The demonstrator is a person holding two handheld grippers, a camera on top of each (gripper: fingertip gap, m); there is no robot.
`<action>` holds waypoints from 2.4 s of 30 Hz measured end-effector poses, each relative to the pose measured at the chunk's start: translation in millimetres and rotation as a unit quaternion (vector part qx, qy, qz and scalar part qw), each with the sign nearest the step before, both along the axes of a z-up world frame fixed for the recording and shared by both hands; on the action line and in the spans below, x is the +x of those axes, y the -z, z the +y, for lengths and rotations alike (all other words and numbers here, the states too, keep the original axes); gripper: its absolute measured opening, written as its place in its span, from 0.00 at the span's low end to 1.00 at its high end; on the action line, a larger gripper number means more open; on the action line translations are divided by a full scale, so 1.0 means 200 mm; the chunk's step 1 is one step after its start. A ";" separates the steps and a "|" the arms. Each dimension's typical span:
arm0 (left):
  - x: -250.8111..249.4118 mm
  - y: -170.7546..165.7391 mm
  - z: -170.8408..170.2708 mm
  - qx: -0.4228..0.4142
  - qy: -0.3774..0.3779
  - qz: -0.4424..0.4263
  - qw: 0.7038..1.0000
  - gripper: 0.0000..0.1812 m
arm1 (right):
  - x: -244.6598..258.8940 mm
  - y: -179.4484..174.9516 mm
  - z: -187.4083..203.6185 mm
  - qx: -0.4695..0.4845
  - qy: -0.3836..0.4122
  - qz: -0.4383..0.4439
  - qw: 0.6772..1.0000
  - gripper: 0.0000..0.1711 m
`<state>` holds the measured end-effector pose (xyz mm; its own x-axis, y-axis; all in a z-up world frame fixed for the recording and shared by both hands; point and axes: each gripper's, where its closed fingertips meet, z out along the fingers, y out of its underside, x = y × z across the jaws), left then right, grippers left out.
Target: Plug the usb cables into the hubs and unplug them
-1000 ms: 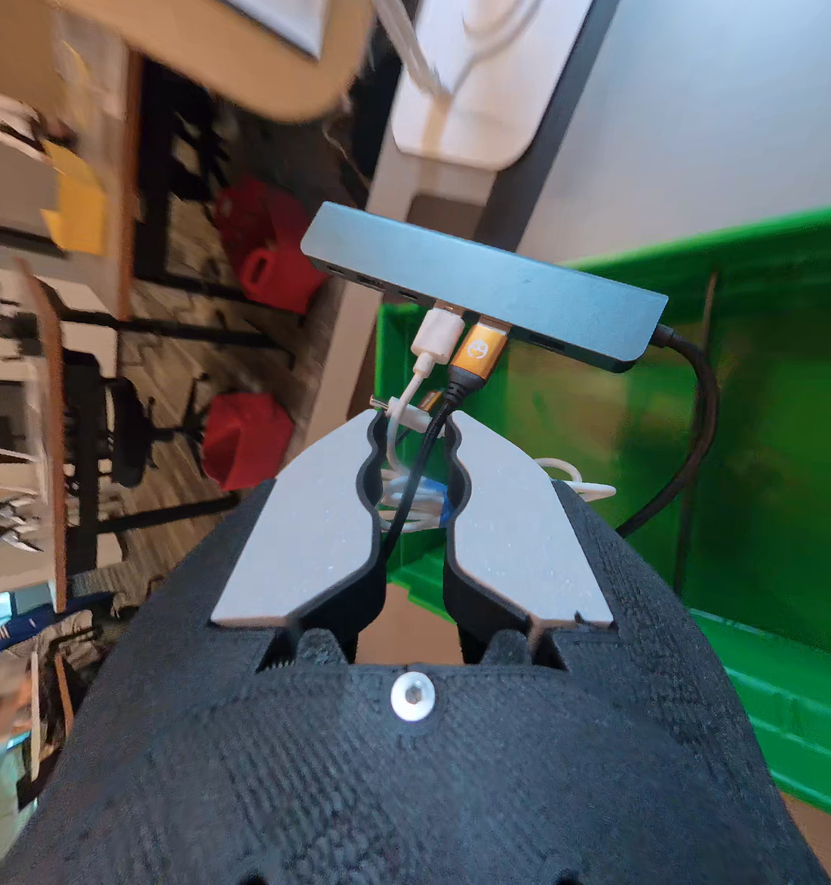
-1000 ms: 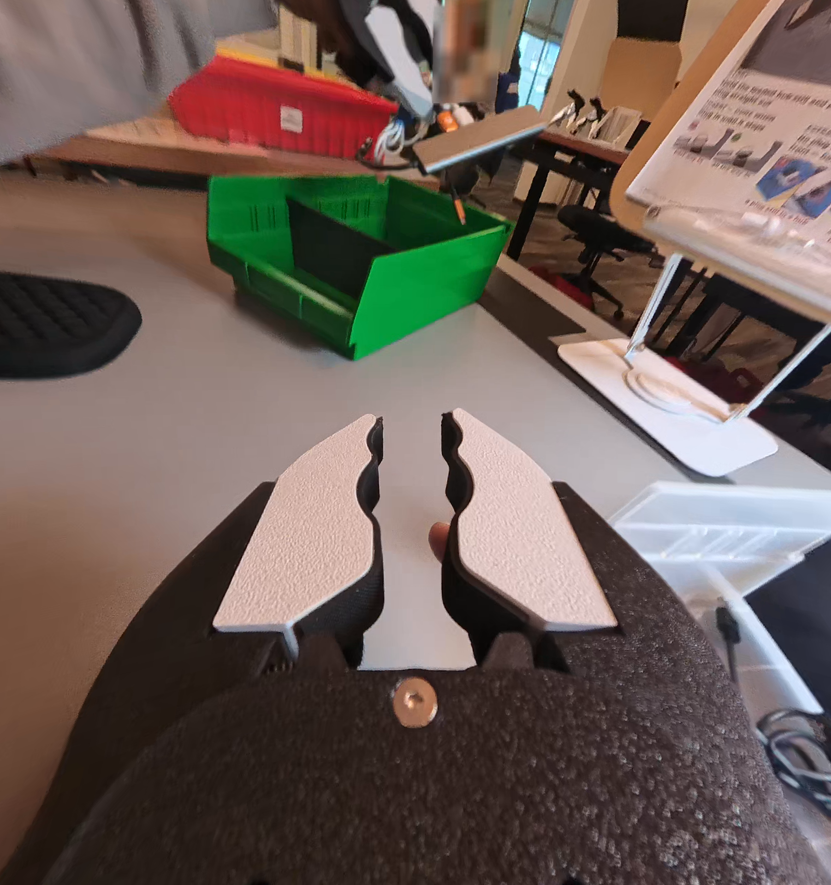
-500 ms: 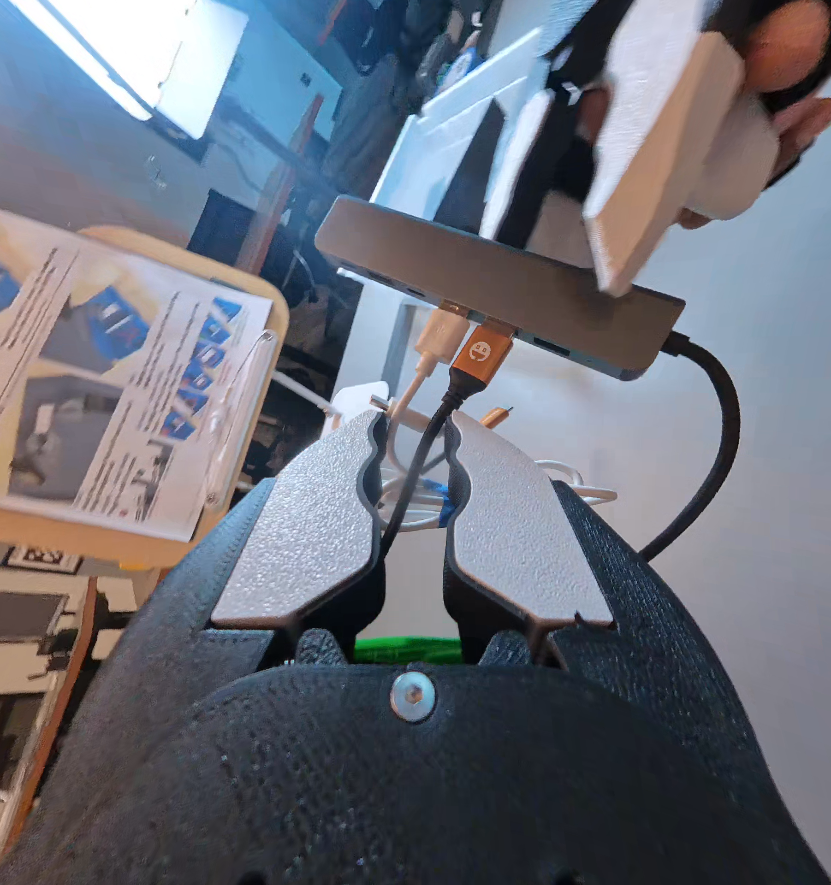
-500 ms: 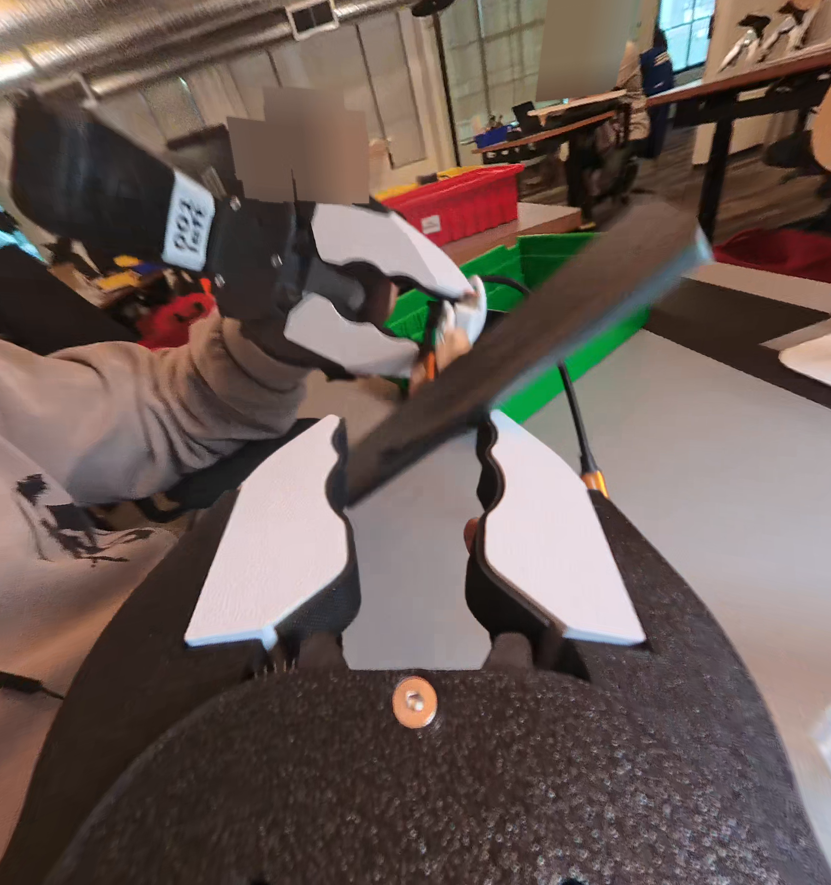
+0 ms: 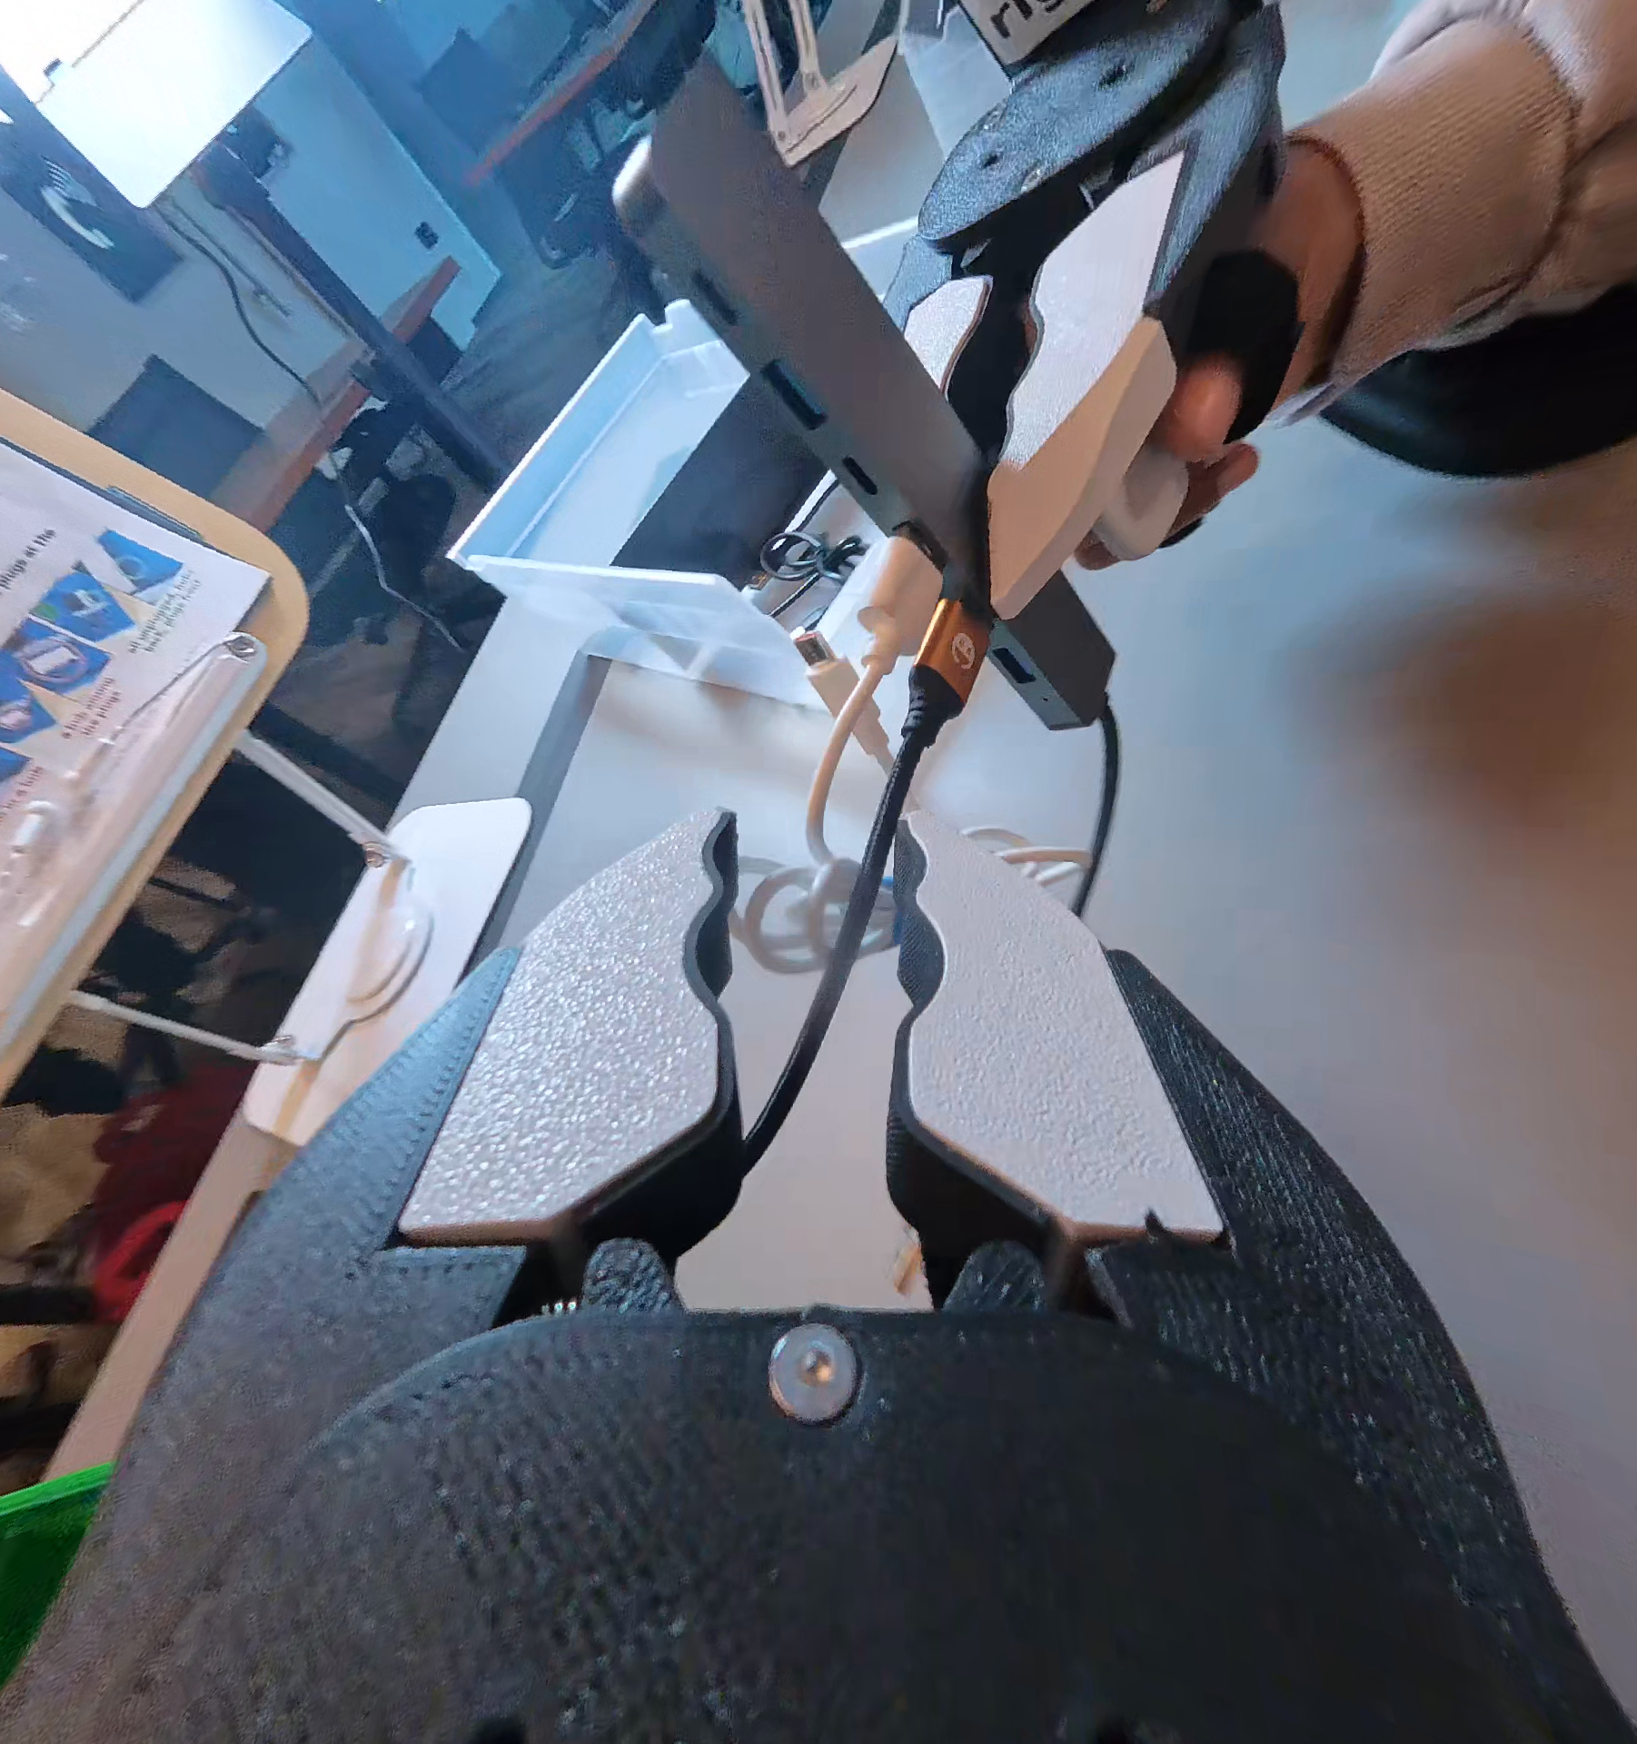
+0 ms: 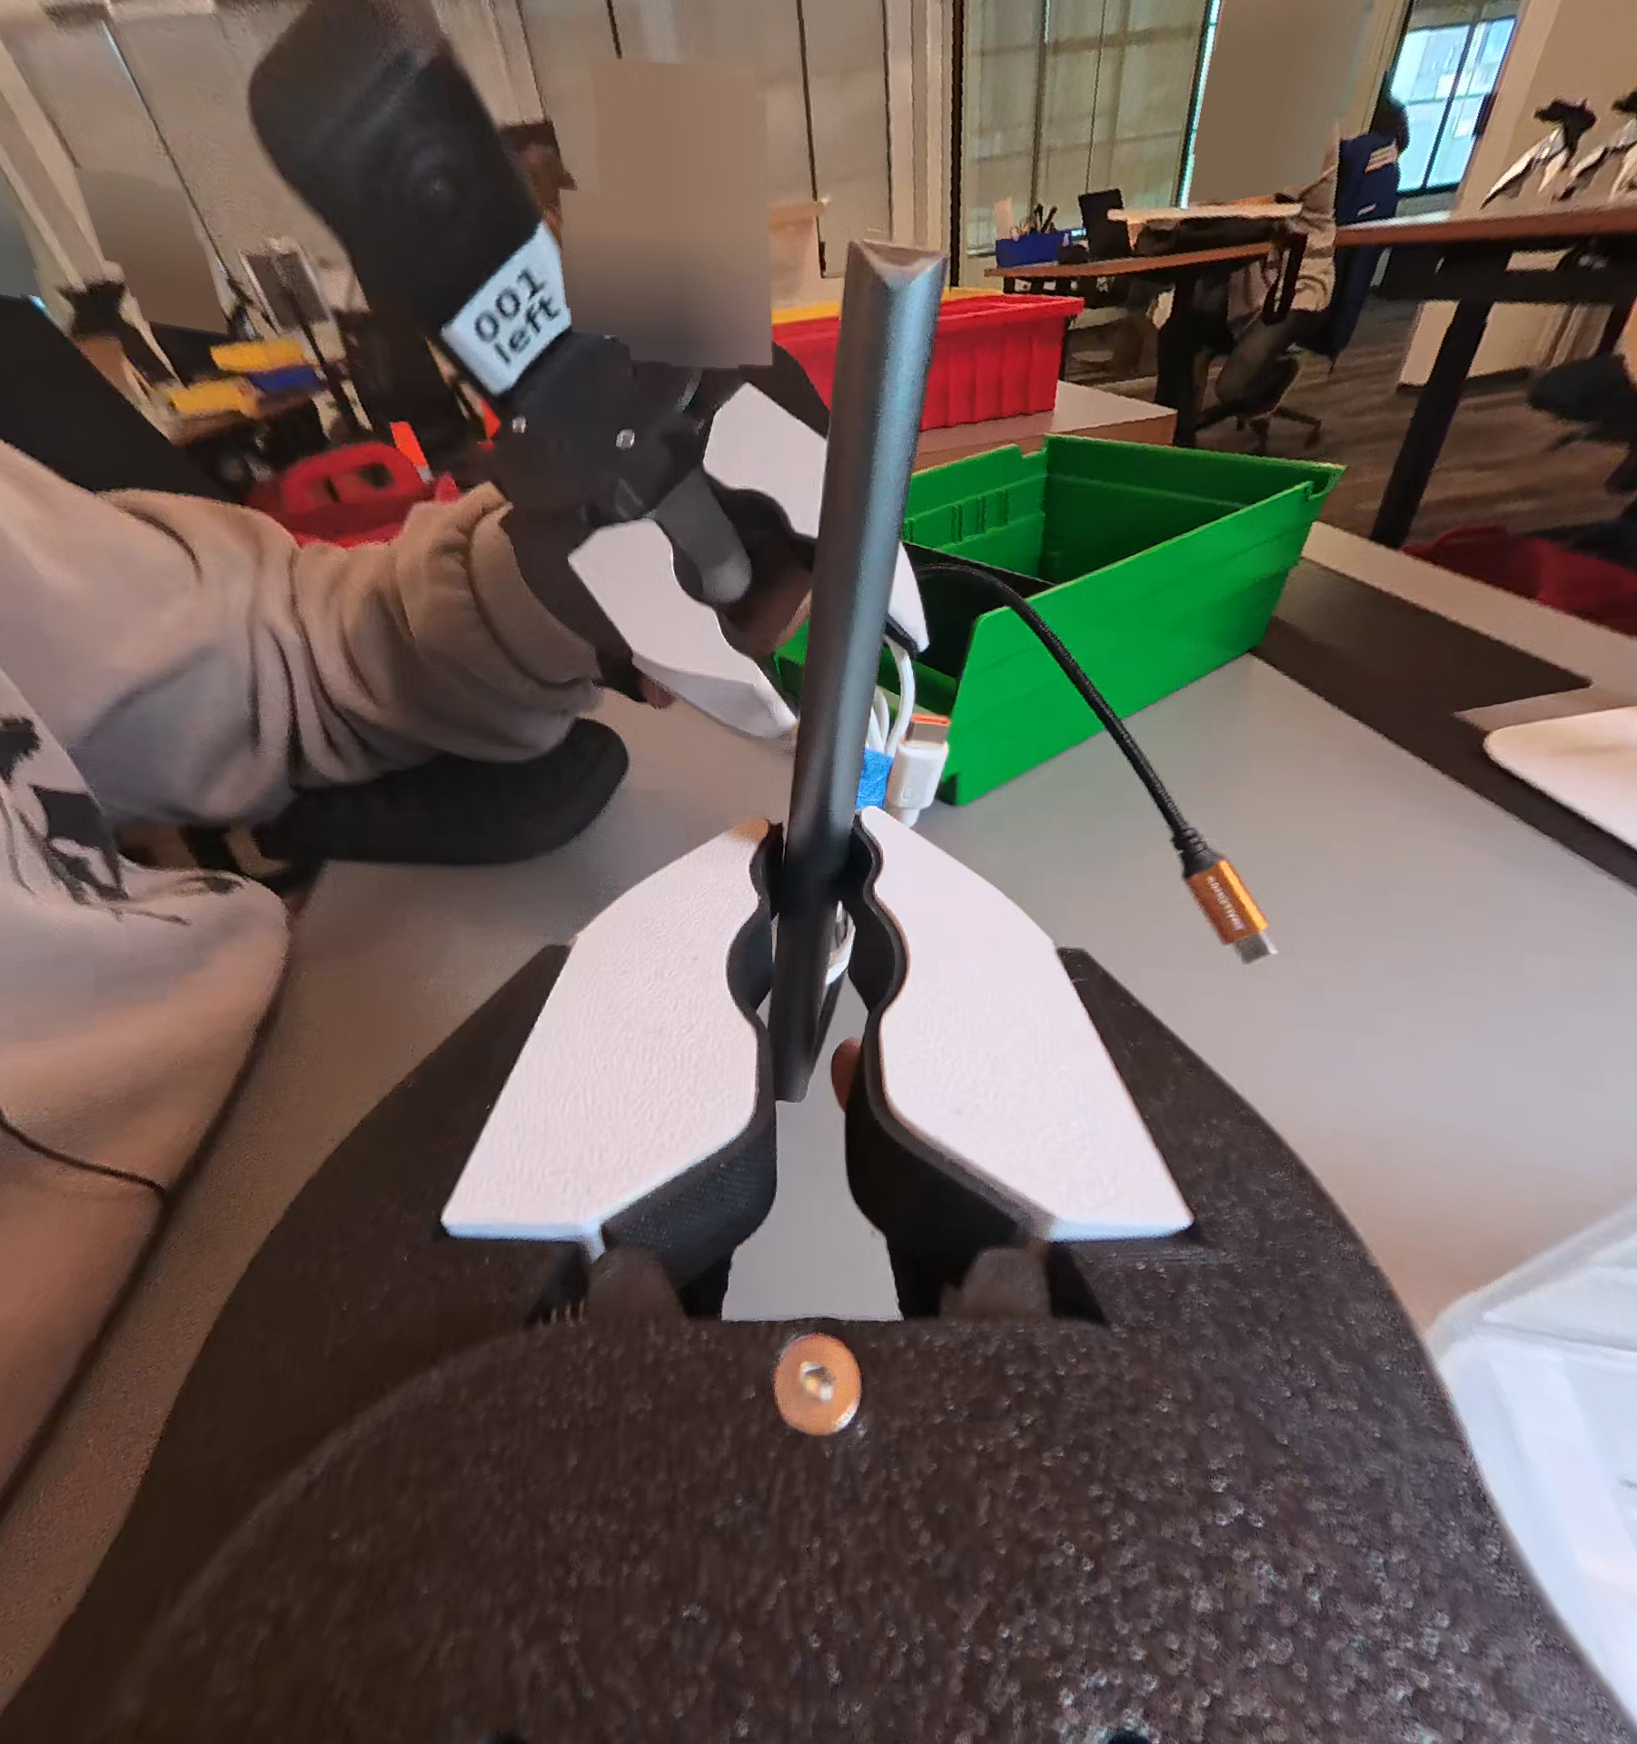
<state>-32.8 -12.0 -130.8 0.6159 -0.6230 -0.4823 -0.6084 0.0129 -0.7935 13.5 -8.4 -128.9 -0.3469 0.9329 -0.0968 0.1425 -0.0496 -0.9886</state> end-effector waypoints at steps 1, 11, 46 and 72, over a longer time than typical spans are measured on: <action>0.01 0.00 -0.01 -0.006 0.007 -0.013 1.000 0.18 | 0.01 0.01 0.01 0.022 0.002 0.000 1.000 0.06; 0.21 0.02 -0.15 -0.051 0.115 -0.037 0.991 0.15 | 0.03 0.04 -0.12 0.160 -0.025 0.001 0.987 0.06; 0.07 0.06 -0.09 -0.117 0.061 -0.084 0.988 0.05 | 0.45 -0.60 0.12 0.178 0.101 0.193 0.960 0.06; 0.06 -0.02 0.09 -0.054 -0.004 -0.170 0.984 0.20 | 0.40 -0.53 0.14 0.106 0.090 0.157 0.978 0.06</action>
